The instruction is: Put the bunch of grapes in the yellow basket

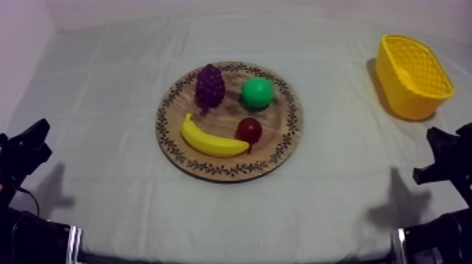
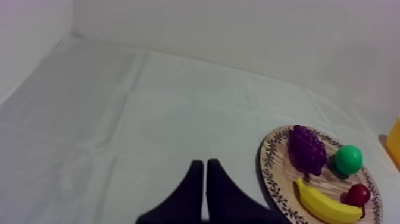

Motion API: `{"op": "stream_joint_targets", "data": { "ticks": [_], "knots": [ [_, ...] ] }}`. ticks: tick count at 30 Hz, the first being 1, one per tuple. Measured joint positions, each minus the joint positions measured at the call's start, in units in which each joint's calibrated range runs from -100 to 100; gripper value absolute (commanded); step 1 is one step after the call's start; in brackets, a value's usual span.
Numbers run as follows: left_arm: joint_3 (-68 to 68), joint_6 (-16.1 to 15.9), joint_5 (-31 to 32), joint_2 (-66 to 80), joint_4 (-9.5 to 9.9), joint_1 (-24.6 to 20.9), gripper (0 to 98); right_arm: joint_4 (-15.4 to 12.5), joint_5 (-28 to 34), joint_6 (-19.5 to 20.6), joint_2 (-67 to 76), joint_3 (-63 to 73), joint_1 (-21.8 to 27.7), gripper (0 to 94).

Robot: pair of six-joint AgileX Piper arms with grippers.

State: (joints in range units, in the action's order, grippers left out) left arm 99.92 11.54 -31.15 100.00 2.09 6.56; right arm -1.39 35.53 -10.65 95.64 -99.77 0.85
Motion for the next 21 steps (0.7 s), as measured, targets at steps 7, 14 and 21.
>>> {"op": "stream_joint_targets", "data": {
  "ticks": [7,14,21],
  "knots": [
    [0.0,0.0,0.0,0.0,0.0,0.0,0.1,-0.02,0.09,-0.1,0.0,0.0,0.0,0.4],
    [0.0,0.0,0.0,0.0,0.0,0.0,0.1,-0.02,0.09,-0.1,0.0,0.0,0.0,0.4],
    [0.0,0.0,0.0,0.0,0.0,0.0,0.1,-0.02,0.09,-0.13,0.0,0.0,-0.37,0.4]
  ]
}}
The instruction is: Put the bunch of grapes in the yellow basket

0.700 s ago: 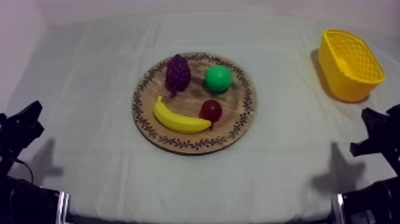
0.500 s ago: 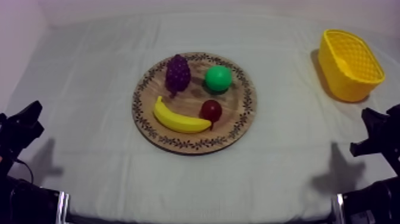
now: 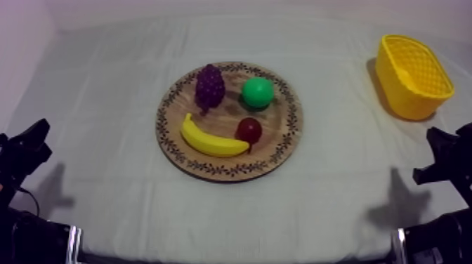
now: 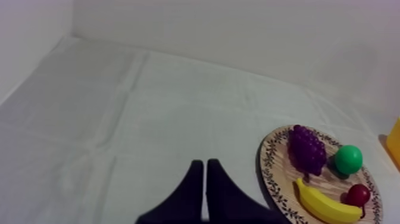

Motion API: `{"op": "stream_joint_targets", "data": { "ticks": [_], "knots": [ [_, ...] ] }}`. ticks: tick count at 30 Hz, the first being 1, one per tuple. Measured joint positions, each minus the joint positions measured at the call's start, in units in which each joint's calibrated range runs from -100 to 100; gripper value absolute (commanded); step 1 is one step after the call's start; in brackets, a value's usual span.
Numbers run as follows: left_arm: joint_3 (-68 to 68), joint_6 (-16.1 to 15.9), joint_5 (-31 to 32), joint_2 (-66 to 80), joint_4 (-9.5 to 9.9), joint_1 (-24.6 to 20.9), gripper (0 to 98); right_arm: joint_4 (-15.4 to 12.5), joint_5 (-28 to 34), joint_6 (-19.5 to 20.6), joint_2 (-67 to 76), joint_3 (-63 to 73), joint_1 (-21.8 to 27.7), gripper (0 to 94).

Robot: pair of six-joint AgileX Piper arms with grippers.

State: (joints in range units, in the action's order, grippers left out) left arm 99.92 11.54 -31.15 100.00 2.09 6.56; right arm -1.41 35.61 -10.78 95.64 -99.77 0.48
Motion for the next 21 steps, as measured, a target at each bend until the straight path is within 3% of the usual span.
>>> {"op": "stream_joint_targets", "data": {
  "ticks": [15,21],
  "knots": [
    [0.0,0.0,0.0,0.0,0.0,0.0,0.1,0.0,-0.08,0.11,0.08,0.0,-3.03,0.6],
    [0.0,0.0,0.0,0.0,0.0,0.0,0.1,0.0,-0.23,2.83,0.08,0.06,-3.5,0.6]
  ]
}}
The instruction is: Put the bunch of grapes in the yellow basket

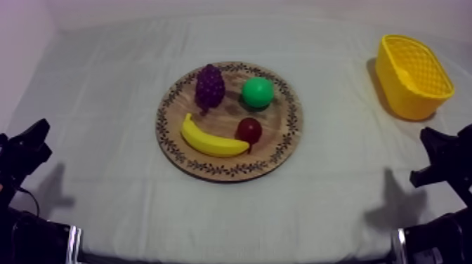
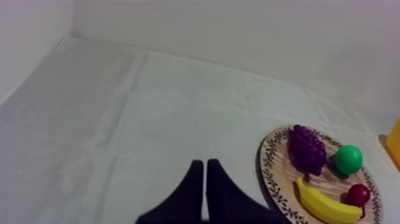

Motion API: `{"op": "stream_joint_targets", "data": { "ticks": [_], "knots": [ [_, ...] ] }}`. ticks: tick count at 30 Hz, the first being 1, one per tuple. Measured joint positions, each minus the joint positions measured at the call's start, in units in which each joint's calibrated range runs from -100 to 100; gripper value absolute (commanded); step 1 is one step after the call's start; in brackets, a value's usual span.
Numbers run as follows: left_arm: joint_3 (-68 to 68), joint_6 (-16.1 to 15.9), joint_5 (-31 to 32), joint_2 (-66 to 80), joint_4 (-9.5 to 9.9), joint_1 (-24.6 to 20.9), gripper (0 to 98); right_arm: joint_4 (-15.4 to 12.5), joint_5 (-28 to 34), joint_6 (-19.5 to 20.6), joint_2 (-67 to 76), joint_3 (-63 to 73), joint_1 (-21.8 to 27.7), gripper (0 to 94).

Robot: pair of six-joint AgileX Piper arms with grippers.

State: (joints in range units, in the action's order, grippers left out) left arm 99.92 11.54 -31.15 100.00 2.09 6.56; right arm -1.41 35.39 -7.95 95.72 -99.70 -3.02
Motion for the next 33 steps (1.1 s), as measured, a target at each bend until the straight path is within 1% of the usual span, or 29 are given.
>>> {"op": "stream_joint_targets", "data": {
  "ticks": [5,9,16,19,23,29,33],
  "knots": [
    [0.0,0.0,0.0,0.0,0.0,0.0,0.1,0.12,-1.0,1.1,-0.07,0.61,-0.81,0.6],
    [0.0,0.0,0.0,0.0,0.0,0.0,0.1,1.41,-2.56,1.68,-2.39,2.76,-2.33,0.6],
    [0.0,0.0,0.0,0.0,0.0,0.0,0.1,6.55,-4.06,6.58,-10.52,10.73,-6.86,0.5],
    [0.0,0.0,0.0,0.0,0.0,0.0,0.1,8.44,-2.88,8.59,-15.42,15.56,-9.3,0.4],
    [0.0,0.0,0.0,0.0,0.0,0.0,0.1,9.67,-1.35,10.73,-21.93,23.0,-12.55,0.4],
    [0.0,0.0,0.0,0.0,0.0,0.0,0.1,12.35,2.39,14.4,-33.55,35.76,-17.49,0.4],
    [0.0,0.0,0.0,0.0,0.0,0.0,0.1,13.32,4.28,16.31,-41.51,44.32,-19.96,0.4]
  ]
}}
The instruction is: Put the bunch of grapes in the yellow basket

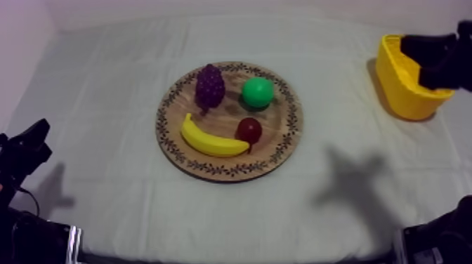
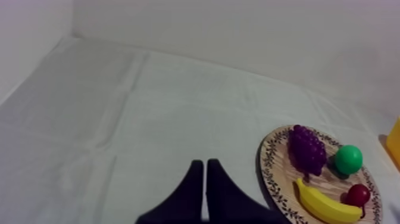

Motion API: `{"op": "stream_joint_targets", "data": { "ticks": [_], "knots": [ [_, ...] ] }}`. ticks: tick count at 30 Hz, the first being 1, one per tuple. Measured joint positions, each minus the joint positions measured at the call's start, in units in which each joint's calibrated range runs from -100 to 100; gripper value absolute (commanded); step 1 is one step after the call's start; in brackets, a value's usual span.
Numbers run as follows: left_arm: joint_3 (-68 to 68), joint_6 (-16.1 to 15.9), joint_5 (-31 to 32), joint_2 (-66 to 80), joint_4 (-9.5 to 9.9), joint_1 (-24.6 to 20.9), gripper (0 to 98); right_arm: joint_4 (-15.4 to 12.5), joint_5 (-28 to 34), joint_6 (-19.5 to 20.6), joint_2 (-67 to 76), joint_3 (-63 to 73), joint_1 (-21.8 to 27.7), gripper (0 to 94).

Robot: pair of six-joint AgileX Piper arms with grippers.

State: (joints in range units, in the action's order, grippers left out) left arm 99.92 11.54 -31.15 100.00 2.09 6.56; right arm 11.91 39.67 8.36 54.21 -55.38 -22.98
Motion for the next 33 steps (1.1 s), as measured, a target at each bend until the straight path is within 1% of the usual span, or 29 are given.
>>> {"op": "stream_joint_targets", "data": {
  "ticks": [5,11,20,25,33],
  "knots": [
    [0.0,0.0,0.0,0.0,0.0,0.0,0.1,0.81,1.5,1.66,-9.92,10.38,-2.14,0.4],
    [0.0,0.0,0.0,0.0,0.0,0.0,0.1,1.29,4.25,2.77,-20.84,21.78,-4.72,0.4],
    [0.0,0.0,0.0,0.0,0.0,0.0,0.1,1.59,7.53,4.48,-34.32,35.18,-8.2,0.4],
    [0.0,0.0,0.0,0.0,0.0,0.0,0.1,2.37,9.34,6.17,-40.57,41.05,-9.96,0.4],
    [0.0,0.0,0.0,0.0,0.0,0.0,0.1,4.34,15.26,10.36,-50.93,50.68,-12.47,0.4]
  ]
}}
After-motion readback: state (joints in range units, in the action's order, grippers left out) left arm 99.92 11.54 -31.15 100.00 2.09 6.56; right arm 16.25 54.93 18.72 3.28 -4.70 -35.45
